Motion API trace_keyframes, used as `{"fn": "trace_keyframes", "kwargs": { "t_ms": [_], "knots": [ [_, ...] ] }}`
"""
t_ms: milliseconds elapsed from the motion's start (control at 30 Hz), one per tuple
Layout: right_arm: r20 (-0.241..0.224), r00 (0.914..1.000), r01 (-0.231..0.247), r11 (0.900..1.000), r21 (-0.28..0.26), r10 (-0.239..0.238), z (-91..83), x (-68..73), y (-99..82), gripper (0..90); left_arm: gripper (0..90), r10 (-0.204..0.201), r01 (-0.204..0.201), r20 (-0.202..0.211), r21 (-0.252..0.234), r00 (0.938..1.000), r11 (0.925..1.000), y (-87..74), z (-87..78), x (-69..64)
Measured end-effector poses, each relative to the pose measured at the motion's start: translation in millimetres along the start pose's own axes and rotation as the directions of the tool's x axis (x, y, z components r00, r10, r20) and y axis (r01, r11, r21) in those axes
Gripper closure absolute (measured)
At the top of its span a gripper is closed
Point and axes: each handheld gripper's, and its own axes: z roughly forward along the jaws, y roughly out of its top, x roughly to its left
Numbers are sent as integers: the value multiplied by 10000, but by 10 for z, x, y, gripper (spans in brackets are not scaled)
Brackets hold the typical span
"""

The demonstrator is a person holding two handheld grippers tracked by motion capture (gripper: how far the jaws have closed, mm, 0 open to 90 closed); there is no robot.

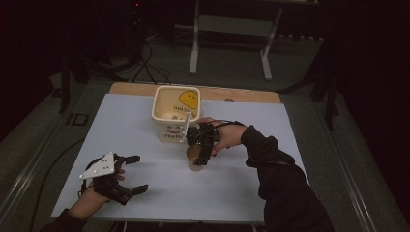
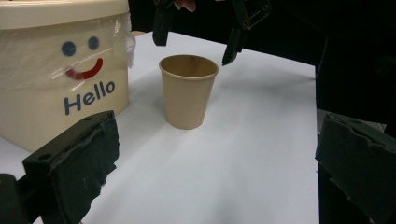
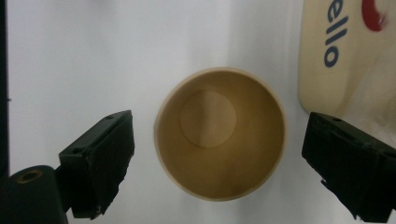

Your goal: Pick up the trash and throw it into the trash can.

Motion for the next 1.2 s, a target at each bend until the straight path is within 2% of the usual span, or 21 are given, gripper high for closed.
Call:
{"fn": "trace_keyframes", "kwargs": {
  "t_ms": [300,467,500,633,667,900,1200],
  "knots": [
    [92,9999,-78,9995,298,75,149,-28,-6,92,6,12,-12,14,51,10000,10000,-2,7,-5],
    [-53,9999,-98,9991,407,100,197,-52,-16,93,6,36,-36,15,53,10000,10000,-3,6,-2],
    [-111,9999,-41,9983,586,47,236,-50,-23,93,6,39,-40,13,69,10000,10000,-3,6,-3],
    [-182,9998,-8,9973,736,21,278,-43,-22,94,6,42,-42,20,73,10000,10000,-2,10,-5],
    [-279,9996,6,9964,853,18,308,-45,-24,130,6,49,-49,24,72,10000,10000,-2,10,-5],
    [-413,9991,48,9946,1039,-5,352,-64,-16,174,6,37,-38,44,82,10000,10000,-3,18,0],
    [-670,9977,197,9913,1302,-110,318,-61,29,228,6,27,-27,56,89,10000,10000,0,24,-2]
  ]
}}
